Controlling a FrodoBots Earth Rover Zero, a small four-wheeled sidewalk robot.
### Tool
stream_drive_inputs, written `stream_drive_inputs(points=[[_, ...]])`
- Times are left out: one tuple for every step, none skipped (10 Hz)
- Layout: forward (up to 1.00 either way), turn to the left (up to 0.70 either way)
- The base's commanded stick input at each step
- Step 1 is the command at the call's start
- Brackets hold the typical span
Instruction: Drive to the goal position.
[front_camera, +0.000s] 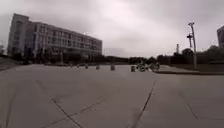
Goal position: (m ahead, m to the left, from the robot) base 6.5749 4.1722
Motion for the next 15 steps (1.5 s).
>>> stream_drive_inputs(points=[[0.7,0.06],[0.7,0.06],[0.7,0.06],[0.7,0.06],[0.7,0.06],[0.7,0.06],[0.7,0.06],[0.7,0.06],[0.7,0.06],[0.7,0.06],[0.7,0.06],[0.7,0.06],[0.7,0.06],[0.7,0.06],[0.7,0.06]])
